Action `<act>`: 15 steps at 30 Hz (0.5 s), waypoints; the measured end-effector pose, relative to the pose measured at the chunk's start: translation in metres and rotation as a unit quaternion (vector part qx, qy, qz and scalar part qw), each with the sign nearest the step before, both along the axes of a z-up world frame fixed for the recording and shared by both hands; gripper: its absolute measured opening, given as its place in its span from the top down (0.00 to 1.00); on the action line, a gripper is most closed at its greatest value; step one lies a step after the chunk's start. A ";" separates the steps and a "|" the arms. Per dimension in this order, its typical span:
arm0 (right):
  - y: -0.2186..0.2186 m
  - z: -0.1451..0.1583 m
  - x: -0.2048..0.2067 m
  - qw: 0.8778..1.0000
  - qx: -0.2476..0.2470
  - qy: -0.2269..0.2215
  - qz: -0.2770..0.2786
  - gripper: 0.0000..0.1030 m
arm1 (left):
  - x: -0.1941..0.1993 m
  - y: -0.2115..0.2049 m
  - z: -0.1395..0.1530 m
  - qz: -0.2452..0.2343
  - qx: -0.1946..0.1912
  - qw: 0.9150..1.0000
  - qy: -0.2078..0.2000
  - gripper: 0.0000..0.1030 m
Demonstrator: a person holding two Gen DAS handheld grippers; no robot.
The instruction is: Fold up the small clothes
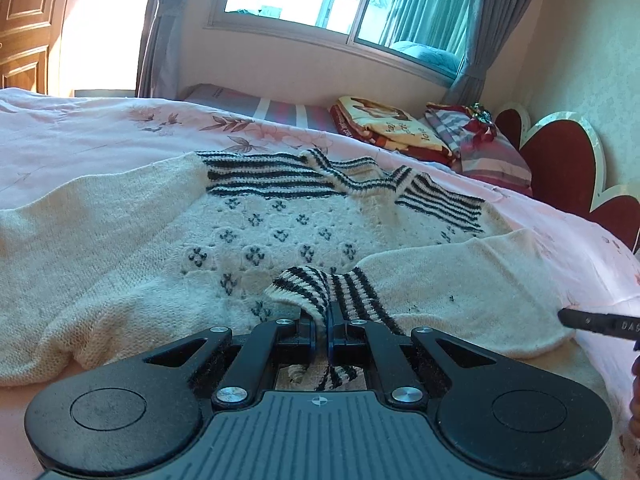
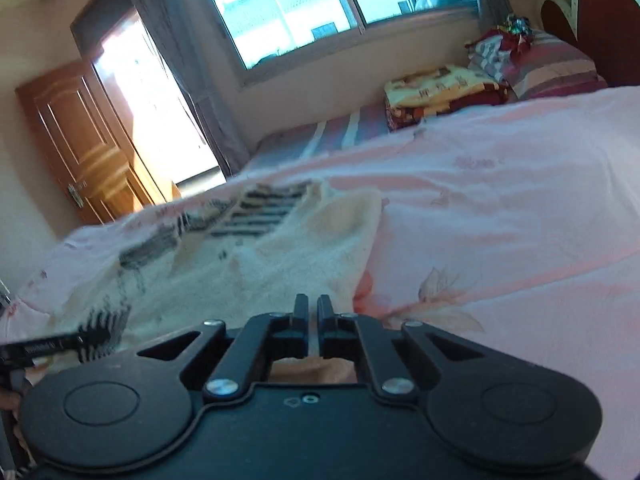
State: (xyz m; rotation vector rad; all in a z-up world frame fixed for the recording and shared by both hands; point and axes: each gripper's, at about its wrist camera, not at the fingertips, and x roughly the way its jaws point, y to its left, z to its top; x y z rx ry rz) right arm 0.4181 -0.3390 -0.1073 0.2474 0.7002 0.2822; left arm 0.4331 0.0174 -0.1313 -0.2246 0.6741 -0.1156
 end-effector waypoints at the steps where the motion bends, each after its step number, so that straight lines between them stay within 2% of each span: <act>1: -0.002 -0.002 -0.001 1.000 0.011 -0.002 -0.004 0.97 | 0.000 0.001 0.000 0.000 -0.002 1.000 -0.002 0.95; 3: -0.004 -0.001 0.001 1.000 0.023 0.006 -0.008 0.96 | -0.001 0.003 -0.001 -0.001 0.001 1.000 -0.005 0.95; 8: -0.002 -0.001 0.002 1.000 0.014 0.002 -0.002 0.96 | 0.002 0.005 -0.006 -0.005 -0.003 1.000 0.007 0.95; 10: -0.003 0.000 0.004 1.000 0.018 0.006 0.001 0.96 | 0.002 0.002 -0.002 0.006 0.018 1.000 0.004 0.91; 11: -0.005 0.004 0.004 1.000 0.023 0.006 0.000 0.96 | -0.001 0.000 0.002 0.019 0.041 0.999 -0.003 0.67; 12: -0.008 0.008 0.003 1.000 0.030 0.000 -0.002 0.95 | -0.006 -0.003 0.008 0.043 0.073 0.996 -0.019 0.32; 13: -0.010 0.012 0.002 0.999 0.034 -0.011 -0.005 0.90 | -0.015 -0.002 0.015 0.060 0.094 0.992 -0.052 0.25; 15: -0.015 0.018 0.007 0.999 0.034 -0.027 -0.012 0.87 | -0.019 0.003 0.021 0.046 0.081 0.994 -0.061 0.25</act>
